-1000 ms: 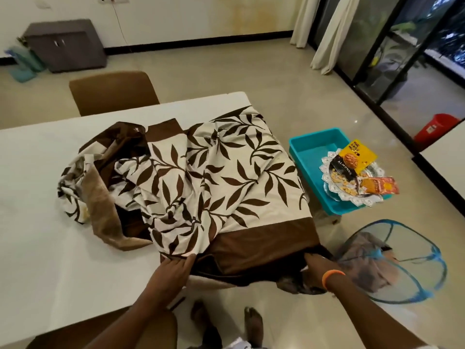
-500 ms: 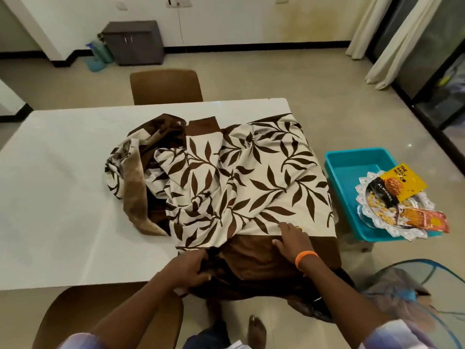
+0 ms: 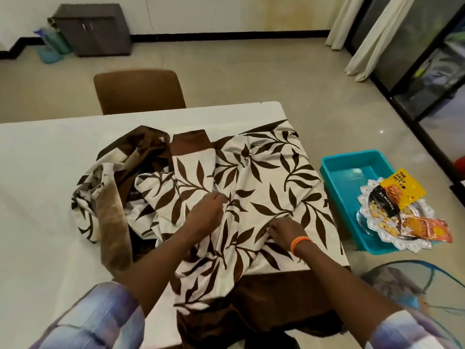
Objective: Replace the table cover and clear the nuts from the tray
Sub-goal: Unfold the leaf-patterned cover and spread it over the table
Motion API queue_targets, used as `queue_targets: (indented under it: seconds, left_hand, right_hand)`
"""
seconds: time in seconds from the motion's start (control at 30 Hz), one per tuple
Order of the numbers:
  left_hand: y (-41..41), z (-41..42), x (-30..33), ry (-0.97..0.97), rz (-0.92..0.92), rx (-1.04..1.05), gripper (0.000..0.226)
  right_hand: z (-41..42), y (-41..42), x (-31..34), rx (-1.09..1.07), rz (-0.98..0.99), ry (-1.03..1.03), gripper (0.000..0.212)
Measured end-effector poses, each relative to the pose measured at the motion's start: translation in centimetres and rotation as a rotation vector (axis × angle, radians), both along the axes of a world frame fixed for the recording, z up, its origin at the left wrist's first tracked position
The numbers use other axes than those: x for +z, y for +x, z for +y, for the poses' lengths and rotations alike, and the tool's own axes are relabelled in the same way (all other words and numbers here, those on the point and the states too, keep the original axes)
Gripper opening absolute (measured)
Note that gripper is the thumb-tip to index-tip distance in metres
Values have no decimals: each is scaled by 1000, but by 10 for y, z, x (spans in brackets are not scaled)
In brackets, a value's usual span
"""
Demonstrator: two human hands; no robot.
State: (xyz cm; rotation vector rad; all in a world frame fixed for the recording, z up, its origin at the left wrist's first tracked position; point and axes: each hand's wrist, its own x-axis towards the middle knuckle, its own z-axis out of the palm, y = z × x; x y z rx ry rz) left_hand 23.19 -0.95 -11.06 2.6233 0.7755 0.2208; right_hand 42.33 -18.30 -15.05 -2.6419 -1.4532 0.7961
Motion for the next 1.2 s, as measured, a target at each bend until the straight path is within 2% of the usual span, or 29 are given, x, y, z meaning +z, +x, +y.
queue_targets:
  seconds: [0.13,0.23,0.33,0.43,0.5,0.57,0.63,0.7,0.77,0.83,0.9,0.93,0.97,1.03,1.07,1.1,1.13,1.17,1.2]
  left_hand:
    - [67,60,2,-58,21,75,26]
    - [110,104,-7,0,15,132,29]
    - [139,136,-16,0,-2,183,32]
    - [179,170,-37,-59,40,209,37]
    - [194,189,-49,-114,159,218,54]
    - [202,202,-52,-119,320,211,62]
    - [210,215,-47,-151,469,171,54]
    - [220,225,-36,-207,688,107,46]
    - [228,232,-26,-247,925,51,48]
    - [229,244,-20,-283,1135,58,52]
    - [218,264,-17,-292,1275,134,56]
    - [209,276,-14,-256,1263,205,56]
    - [201,287,-10,-186,1153,315,55]
    - [187,312,-5,6,737,591,54]
    - [185,321,-1,54,534,698,63]
    - [189,324,1,26,415,778,83]
    - [198,321,1,-55,345,834,103]
    - [208,314,-3,-115,305,858,115]
    - [217,303,-13,-97,301,844,115]
  right_hand:
    - [57,74,4,-110,-37,171,23]
    - [121,146,8,-152,-138,272,20]
    - [182,204,13,-111,-244,328,33]
    - [241,263,-1,-57,-260,329,50]
    - [271,289,-14,58,-208,212,59]
    - [291,308,-19,209,-112,132,46]
    - [309,324,-19,347,-40,18,25]
    - [324,331,-13,488,-11,-165,15]
    - [337,333,-7,540,-13,-266,10]
    - [355,340,2,563,-115,-255,16]
    - [376,354,13,496,-231,-64,23]
    - [387,362,18,412,-253,78,23]
    - [398,368,23,306,-262,233,23]
    - [412,374,25,51,-261,527,23]
    - [420,374,20,-67,-226,645,25]
    - [424,373,17,-163,-146,719,28]
    - [426,371,12,-218,-43,713,34]
    - [426,368,2,-223,44,621,47]
    - [421,363,-11,-189,84,463,65]
